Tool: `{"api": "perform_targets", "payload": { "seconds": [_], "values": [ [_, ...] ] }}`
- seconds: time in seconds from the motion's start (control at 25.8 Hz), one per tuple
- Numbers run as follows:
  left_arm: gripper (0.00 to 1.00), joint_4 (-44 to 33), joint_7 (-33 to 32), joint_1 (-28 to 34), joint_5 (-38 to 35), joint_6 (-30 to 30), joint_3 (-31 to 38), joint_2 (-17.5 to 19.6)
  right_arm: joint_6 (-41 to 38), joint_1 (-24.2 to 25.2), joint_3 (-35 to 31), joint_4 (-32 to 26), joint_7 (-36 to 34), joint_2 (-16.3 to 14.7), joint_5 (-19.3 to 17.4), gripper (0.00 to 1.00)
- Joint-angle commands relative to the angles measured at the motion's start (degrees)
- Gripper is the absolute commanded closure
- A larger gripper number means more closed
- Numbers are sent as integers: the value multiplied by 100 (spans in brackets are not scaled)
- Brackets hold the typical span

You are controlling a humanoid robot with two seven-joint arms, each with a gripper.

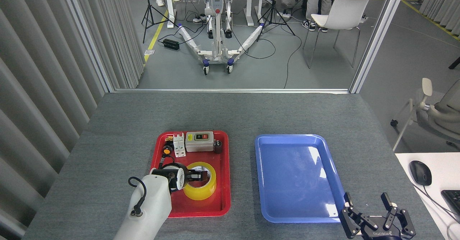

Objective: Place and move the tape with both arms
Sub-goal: 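Close the left gripper on the yellow tape roll's rim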

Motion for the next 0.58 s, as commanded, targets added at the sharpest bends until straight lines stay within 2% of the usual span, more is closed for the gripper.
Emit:
{"api": "perform_targets", "payload": {
  "seconds": [0.0,0.12,0.19,0.31,0.43,0.54],
  "values": [
    [1,62,19,2,-45,-21,-38,-28,-10,-7,42,-1,6,-15,-10,0],
    [3,185,28,2,-71,-12,-65,-28,-10,2,51,-1,23,-15,-10,0],
    [18,194,36,2,-80,-12,-109,-1,-18,-7,51,-1,23,-6,-19,0],
    [54,194,98,2,-194,-39,-109,7,-18,-16,51,-1,23,3,-107,0],
    [57,194,89,2,-352,-56,-118,16,-45,-16,51,-1,23,-6,-344,0],
    [58,194,89,2,-352,-48,-118,43,-54,-16,51,-1,23,-6,-388,0]
  ]
}}
